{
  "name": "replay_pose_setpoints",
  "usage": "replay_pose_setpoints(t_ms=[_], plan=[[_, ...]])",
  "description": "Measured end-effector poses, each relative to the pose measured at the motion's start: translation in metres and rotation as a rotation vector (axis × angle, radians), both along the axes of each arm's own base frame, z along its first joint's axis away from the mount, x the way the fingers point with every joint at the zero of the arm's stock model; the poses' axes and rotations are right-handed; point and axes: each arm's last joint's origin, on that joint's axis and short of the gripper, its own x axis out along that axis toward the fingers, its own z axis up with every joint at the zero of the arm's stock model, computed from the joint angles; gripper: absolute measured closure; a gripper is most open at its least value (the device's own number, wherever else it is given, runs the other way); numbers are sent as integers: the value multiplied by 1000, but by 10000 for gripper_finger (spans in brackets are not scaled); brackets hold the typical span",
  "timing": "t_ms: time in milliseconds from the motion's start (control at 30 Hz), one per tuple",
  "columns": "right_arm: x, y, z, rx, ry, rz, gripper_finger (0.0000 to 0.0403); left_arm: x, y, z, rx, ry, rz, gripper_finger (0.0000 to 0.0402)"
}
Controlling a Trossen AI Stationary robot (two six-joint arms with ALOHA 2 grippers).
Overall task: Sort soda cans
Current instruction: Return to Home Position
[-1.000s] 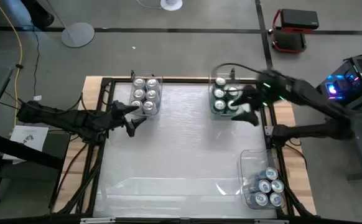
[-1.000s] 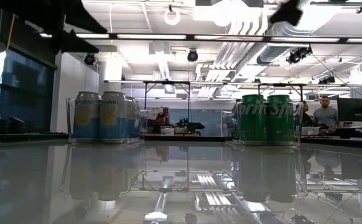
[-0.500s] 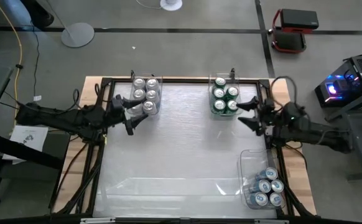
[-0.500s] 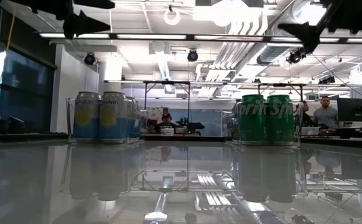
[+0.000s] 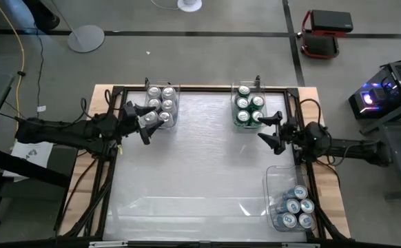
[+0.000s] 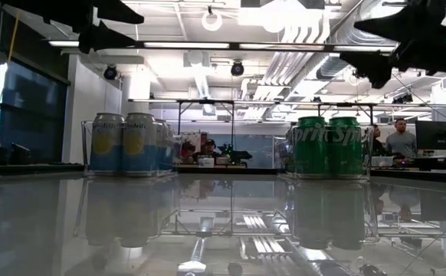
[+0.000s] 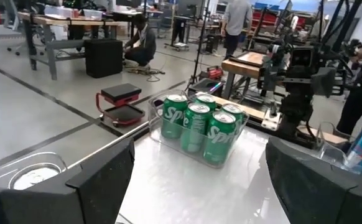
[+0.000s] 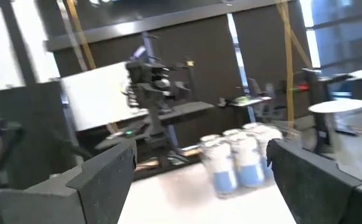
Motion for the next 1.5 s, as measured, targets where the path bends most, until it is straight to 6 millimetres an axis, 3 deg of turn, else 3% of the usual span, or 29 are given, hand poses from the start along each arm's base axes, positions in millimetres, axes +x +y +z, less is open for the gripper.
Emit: replay_pose_setpoints(t_ms=[200,467,633,1000,1167,1500], plan=[[2,3,-10,1,59,-84,53,-11,4,1,33,27,15,62],[4,8,-20,45,150,-35,53,-63,5,3,17,-1,-52,62],[4,8,-26,119,202,-26,53,-82,2,4,70,-100,-129,62],[4,6,-38,120,323,-83,53,-60,-1,-50,116,-245,-257,62],[4,6,-38,300,285,-58,53,-53,-1,-72,123,-285,-263,62],[4,8,-38,232,307,-14,53,-50,-1,-88,129,-229,-275,62]])
